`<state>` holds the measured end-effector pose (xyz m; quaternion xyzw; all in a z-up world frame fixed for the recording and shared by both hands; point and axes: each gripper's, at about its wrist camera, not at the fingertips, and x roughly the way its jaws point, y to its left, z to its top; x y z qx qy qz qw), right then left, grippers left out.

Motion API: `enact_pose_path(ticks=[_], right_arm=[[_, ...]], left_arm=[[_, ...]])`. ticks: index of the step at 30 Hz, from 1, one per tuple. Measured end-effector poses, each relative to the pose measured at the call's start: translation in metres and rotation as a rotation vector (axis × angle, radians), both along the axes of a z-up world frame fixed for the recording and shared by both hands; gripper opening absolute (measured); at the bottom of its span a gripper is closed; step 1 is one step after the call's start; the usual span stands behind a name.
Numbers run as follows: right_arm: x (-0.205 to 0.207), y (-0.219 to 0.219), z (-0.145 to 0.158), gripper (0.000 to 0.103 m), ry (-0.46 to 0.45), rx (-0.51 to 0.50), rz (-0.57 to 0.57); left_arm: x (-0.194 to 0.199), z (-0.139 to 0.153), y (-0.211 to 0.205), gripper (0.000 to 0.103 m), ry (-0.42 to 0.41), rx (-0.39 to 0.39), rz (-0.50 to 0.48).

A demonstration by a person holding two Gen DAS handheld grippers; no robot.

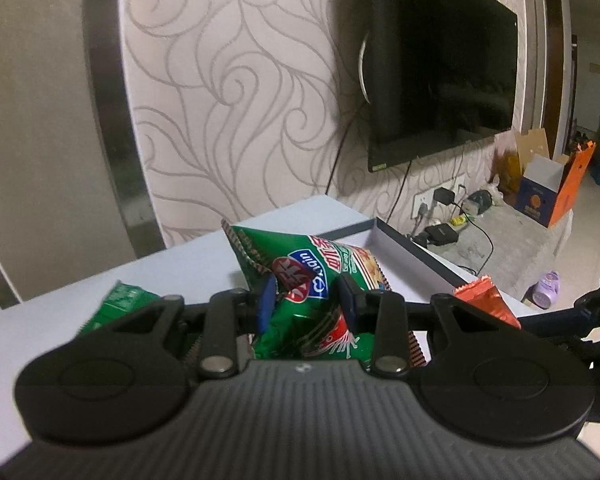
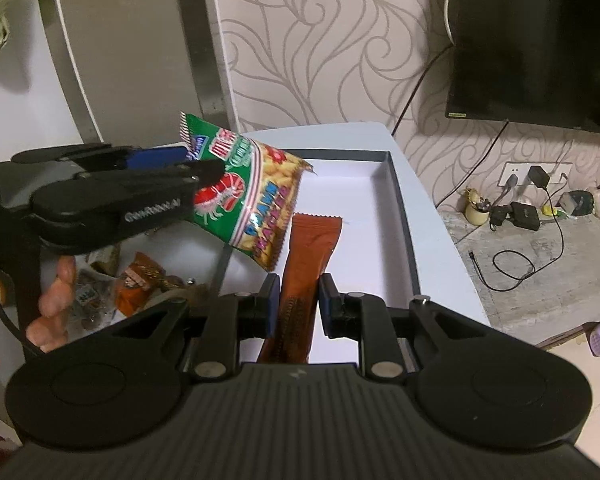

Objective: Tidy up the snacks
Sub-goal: 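Carry the chip bag and candy stick into the white box with both tools, then open both tools to release the bag and stick, then withdraw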

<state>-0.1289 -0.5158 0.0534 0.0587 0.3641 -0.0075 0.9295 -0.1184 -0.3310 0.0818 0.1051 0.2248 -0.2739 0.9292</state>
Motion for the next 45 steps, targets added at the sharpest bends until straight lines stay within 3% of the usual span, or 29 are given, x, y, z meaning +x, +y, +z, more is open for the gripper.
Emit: enact_pose_path(ticks=[20,24,30,45], right_arm=[[0.020,-0.016,-0.020,0.024,0.039,-0.019,-0.019],[0.025,-0.017,-0.024,0.025,0.045,-0.032,-0.023],[0.030,-0.021,-0.029,0.025,0.057,-0.046,-0.023],[0.031,-0.022,-0.029,0.026,0.043,-0.037,-0.040]], left_arm=[[0.009,-0.022,-0.030,0.039,0.021,0.005,-0.030],[0.010,-0.024,-0.030,0.044,0.039,-0.001,-0.030],[0.005,-0.021,-0.026,0.071,0.003,-0.014,0.000],[-0.001,-0.018,-0.019,0.072,0.007,-0.014,0.017]])
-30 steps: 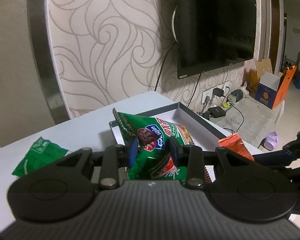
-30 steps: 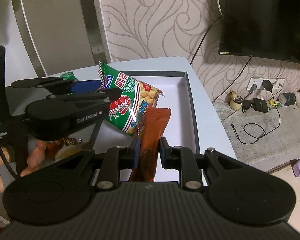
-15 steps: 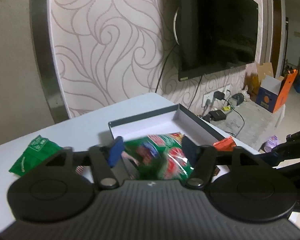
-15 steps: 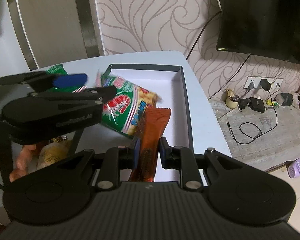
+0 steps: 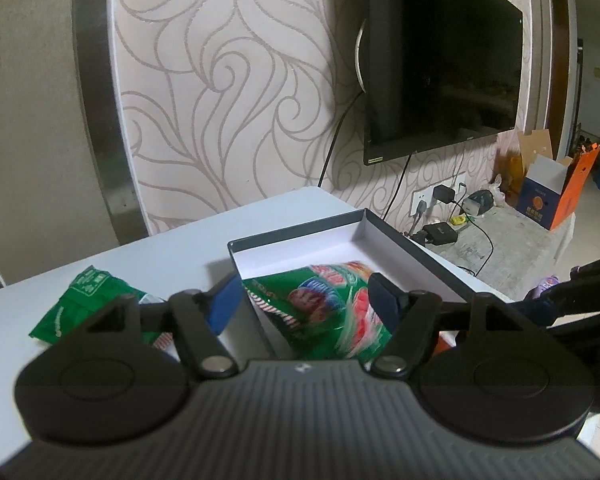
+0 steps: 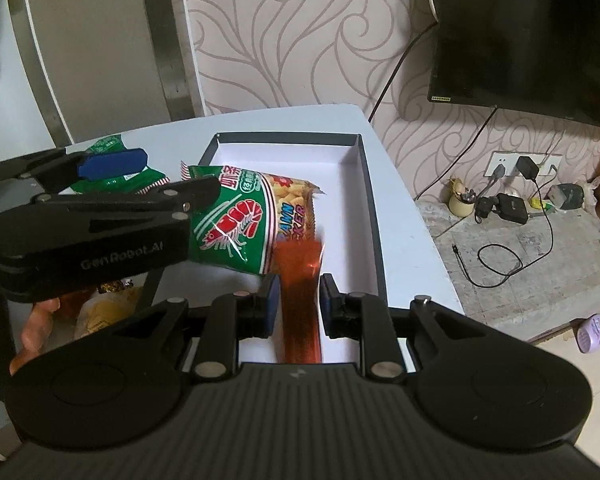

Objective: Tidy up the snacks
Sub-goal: 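Open both tools to release the bag and stick, then withdraw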

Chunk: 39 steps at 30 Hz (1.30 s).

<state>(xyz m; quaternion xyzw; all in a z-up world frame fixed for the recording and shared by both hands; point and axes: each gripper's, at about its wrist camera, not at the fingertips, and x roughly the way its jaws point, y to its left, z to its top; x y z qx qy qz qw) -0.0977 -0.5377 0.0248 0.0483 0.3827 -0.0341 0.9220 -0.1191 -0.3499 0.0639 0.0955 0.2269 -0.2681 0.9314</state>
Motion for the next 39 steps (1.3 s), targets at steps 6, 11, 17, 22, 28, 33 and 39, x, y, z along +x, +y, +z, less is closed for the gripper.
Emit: enact_pose_path(ticks=[6,11,17,22,28,33,39], right_arm=[[-0.007,0.003,0.007,0.047,-0.035,-0.006,-0.009],[-0.014,0.010,0.014,0.050,-0.060,-0.023,0.000],[-0.023,0.023,0.018,0.055,-0.070,-0.025,0.005],[-0.027,0.041,0.020,0.055,-0.067,-0.021,0.034],[-0.030,0.073,0.019,0.055,-0.059,-0.024,0.101],[-0.031,0.109,0.018,0.055,-0.047,-0.023,0.170],[-0.035,0.149,0.015,0.055,-0.036,-0.026,0.231]], left_arm=[[-0.005,0.002,0.002,0.072,-0.008,-0.004,-0.004],[-0.015,0.007,0.009,0.072,-0.030,-0.017,-0.005],[-0.025,0.013,0.024,0.072,-0.047,-0.024,-0.002],[-0.033,0.014,0.046,0.072,-0.042,-0.022,0.021],[-0.044,0.013,0.087,0.072,-0.044,-0.016,0.058],[-0.051,0.012,0.120,0.072,-0.041,0.002,0.096],[-0.061,0.012,0.162,0.072,-0.044,0.014,0.129]])
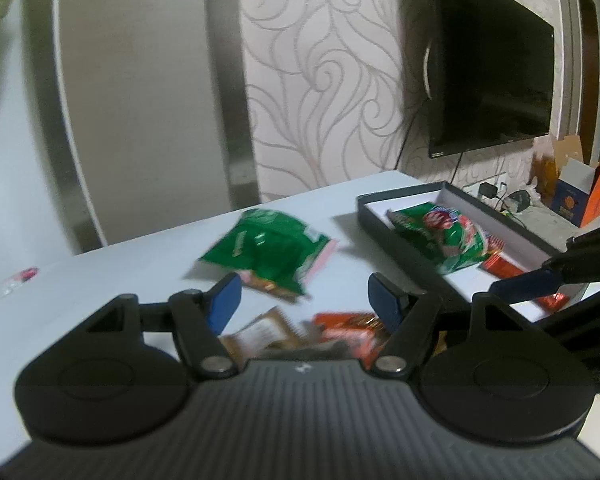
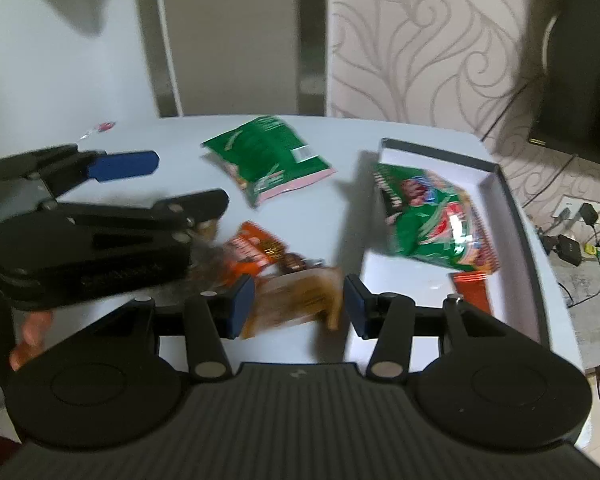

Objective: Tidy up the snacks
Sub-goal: 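Open both tools to release the bag and stick, then withdraw, then grasp the orange with the left tool while the right tool grasps the seed bag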

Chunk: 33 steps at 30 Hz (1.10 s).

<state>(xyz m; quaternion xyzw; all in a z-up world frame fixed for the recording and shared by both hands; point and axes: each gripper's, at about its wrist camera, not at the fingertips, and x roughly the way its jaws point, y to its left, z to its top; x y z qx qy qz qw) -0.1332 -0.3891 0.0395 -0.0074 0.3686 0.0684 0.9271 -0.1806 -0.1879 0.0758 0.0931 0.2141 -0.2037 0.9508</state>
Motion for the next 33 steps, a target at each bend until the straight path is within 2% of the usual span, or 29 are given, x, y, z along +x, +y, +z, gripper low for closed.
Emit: enact_pose_path(ticks=[8,14,19,23,33], right_arm=[[-0.008,0.035,-0.014,0.055,0.038,0.022,0.013],[-0.006,0.056,-0.019,0.055,0.057,0.039,0.026],[-0.002,0.072,-0.021,0.055,0.072,0.042,0.039],[0.003,0.080,-0.023,0.065,0.080,0.051,0.035],[0.008,0.085,-0.021,0.066,0.084,0.034,-0.009]], left_arm=[[-0.004,-0.016,0.050,0.072,0.037,0.025,0.053],[0.005,-0.025,0.073,0.072,0.056,0.037,0.067],[0.015,-0.038,0.080,0.072,0.080,0.060,0.057],[0.025,-0.047,0.082,0.073,0.100,0.063,0.039],[0.037,-0.051,0.071,0.072,0.118,0.041,-0.051]])
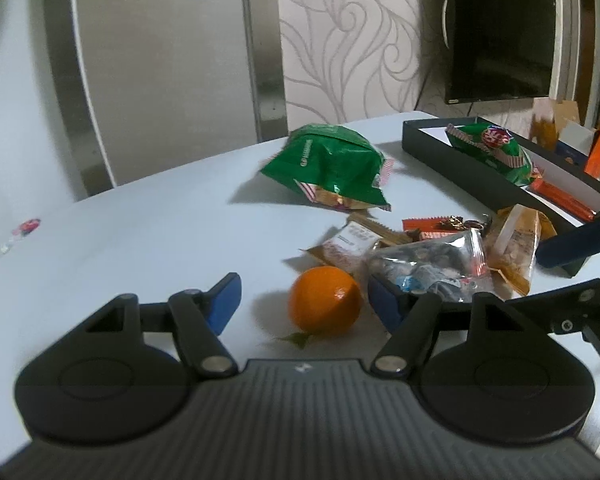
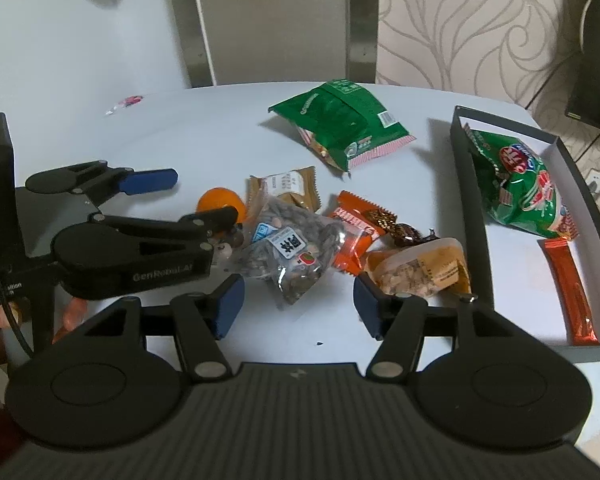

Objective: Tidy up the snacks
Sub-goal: 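Grasp the orange with the left tool while the right tool grasps the seed bag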

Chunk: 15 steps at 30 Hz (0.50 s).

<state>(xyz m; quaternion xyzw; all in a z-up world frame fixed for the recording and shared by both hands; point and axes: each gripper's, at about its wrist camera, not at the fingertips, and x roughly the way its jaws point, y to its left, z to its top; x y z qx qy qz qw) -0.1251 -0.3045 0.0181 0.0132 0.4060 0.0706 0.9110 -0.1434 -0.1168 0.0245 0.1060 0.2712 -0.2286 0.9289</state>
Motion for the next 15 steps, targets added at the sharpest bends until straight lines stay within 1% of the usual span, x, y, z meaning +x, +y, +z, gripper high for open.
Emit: enact_pose_path(ticks=[5,7,8,9,10,11,15], right_arm=[[-0.001,-0.004,-0.002,0.066,0.009,0.014,-0.041],[0.000,-0.005,-0.003,0.066,0.013,0.030,-0.060],[0.000,-0.005,-0.004,0.066,0.014,0.036,-0.069],[0.001,-0.005,-0.005,0.066,0.013,0.042,-0.078],[0.003,-0.003,-0.006,0.066,0.014,0.046,-0.082],[0.004,-0.002,-0.007,0.066,0.016,0.049,-0.084],[0.013,0.008,-0.018,0.066,0.038,0.079,-0.088]], left_arm=[[0.011,-0.006,-0.001,0.070,0.040,-0.013,0.001],[0.012,-0.007,0.000,0.063,0.050,-0.020,-0.012],[0.012,-0.007,0.001,0.062,0.052,-0.023,-0.019],[0.011,-0.007,0.002,0.057,0.049,-0.026,-0.025],[0.010,-0.006,0.002,0.049,0.047,-0.031,-0.036],[0.009,-0.005,0.002,0.046,0.046,-0.033,-0.047],[0.005,-0.004,0.007,0.046,0.044,-0.024,-0.055]])
